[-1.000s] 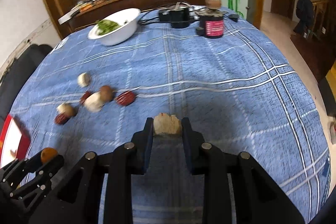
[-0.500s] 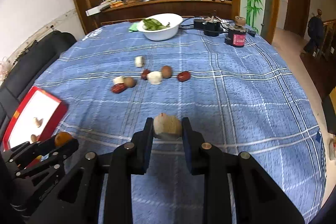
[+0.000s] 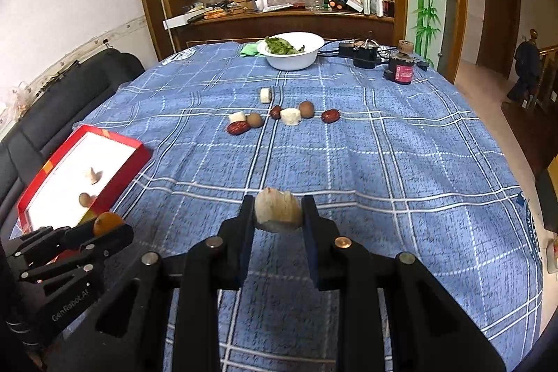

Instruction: Organize fruits

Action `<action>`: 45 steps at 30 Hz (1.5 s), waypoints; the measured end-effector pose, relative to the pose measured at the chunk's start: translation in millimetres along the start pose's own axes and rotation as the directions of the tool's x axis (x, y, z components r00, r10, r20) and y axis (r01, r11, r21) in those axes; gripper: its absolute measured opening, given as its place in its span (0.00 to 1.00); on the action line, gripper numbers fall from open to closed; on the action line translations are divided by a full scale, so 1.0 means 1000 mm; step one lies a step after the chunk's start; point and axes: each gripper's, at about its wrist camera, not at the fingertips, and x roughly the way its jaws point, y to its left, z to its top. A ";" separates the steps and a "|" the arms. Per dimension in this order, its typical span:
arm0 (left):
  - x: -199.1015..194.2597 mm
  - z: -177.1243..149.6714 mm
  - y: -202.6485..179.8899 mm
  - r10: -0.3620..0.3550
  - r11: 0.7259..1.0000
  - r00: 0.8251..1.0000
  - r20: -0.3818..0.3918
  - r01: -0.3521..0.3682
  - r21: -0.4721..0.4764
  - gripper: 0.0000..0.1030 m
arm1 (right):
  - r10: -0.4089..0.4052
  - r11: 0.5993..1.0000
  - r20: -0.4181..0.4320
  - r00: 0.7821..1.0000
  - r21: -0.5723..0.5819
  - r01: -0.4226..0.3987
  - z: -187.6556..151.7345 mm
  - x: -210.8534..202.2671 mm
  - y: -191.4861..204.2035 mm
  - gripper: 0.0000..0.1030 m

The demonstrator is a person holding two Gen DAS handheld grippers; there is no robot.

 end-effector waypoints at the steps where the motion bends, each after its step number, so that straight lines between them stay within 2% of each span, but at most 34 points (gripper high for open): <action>1: 0.000 -0.001 0.003 0.006 1.000 1.000 -0.003 -0.006 -0.005 0.29 | 0.006 1.000 0.001 1.000 -0.003 -0.006 -0.001 -0.001 0.003 0.27; 15: -0.005 -0.004 0.022 0.062 0.997 0.998 -0.005 -0.062 -0.048 0.29 | 0.099 0.993 -0.014 0.995 -0.059 -0.100 -0.014 0.000 0.039 0.27; 28: -0.016 -0.002 0.050 0.108 0.989 0.994 0.008 -0.106 -0.102 0.29 | 0.180 0.977 -0.009 0.984 -0.112 -0.180 -0.009 -0.003 0.071 0.27; 38: -0.027 -0.005 0.086 0.162 0.971 0.987 0.015 -0.157 -0.183 0.29 | 0.263 0.949 -0.018 0.965 -0.174 -0.262 -0.004 -0.001 0.109 0.28; 45: -0.036 -0.005 0.121 0.203 0.946 0.979 0.027 -0.189 -0.262 0.29 | 0.309 0.926 -0.038 0.950 -0.217 -0.310 -0.001 0.003 0.137 0.28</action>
